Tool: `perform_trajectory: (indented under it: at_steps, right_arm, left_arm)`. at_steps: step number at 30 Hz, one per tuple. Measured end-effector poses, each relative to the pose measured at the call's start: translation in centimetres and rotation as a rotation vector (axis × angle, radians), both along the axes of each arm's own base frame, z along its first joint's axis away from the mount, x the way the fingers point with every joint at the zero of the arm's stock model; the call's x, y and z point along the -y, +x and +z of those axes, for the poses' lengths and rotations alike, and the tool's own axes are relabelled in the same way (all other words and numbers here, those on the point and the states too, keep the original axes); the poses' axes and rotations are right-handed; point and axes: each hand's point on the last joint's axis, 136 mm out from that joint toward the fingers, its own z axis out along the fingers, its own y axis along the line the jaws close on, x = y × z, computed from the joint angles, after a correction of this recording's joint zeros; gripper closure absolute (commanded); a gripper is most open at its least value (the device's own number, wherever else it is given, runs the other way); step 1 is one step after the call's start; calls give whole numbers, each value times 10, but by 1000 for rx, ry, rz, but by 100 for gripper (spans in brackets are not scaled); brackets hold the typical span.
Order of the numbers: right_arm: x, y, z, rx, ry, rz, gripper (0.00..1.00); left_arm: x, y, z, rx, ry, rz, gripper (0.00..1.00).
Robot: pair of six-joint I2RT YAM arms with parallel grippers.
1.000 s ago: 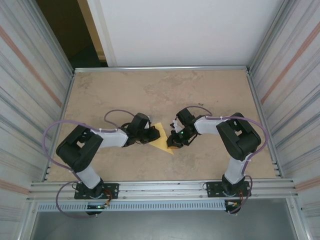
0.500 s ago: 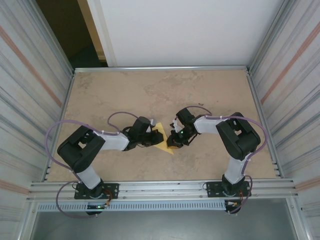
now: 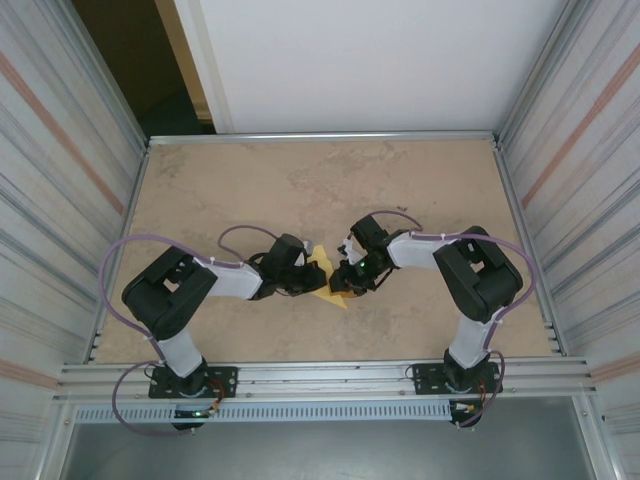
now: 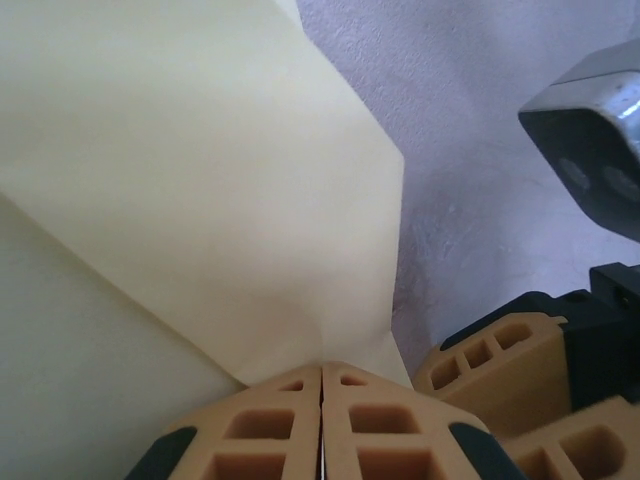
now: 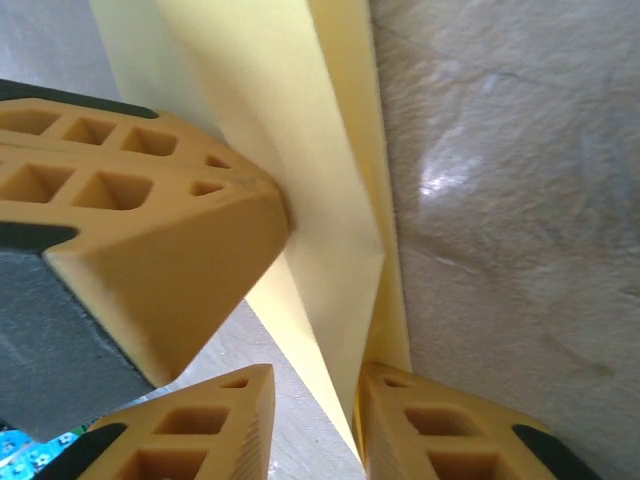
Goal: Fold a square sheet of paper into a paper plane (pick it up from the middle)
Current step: Fourth fold the wing at the center of the table.
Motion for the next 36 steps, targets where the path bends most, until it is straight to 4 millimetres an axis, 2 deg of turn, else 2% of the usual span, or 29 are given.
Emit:
perform_trajectory:
  at_steps: [3, 7, 10, 14, 21, 25, 30, 36]
  right_arm:
    - [5, 2, 3, 37, -18, -14, 65]
    - [22, 1, 7, 86, -61, -52, 66]
    - [28, 3, 17, 132, -64, -69, 73]
    - [23, 4, 26, 177, -40, -48, 85]
    - [0, -5, 15, 160, -31, 42, 91]
    - [2, -3, 5, 138, -41, 38, 91]
    - [2, 2, 5, 134, -19, 25, 92]
    - [4, 3, -5, 113, -17, 17, 92]
  left_arm:
    - [-1, 1, 0, -4, 1, 8, 90]
    - [-1, 2, -1, -6, 3, 15, 90]
    - [-2, 2, -1, -9, 3, 22, 90]
    - [-2, 2, -1, -11, 4, 26, 90]
    - [-4, 4, -1, -13, 5, 36, 91]
    - [-4, 5, -1, -12, 6, 39, 91]
    - [-4, 5, -1, -12, 6, 38, 91]
    - [-6, 6, -1, -13, 6, 43, 91]
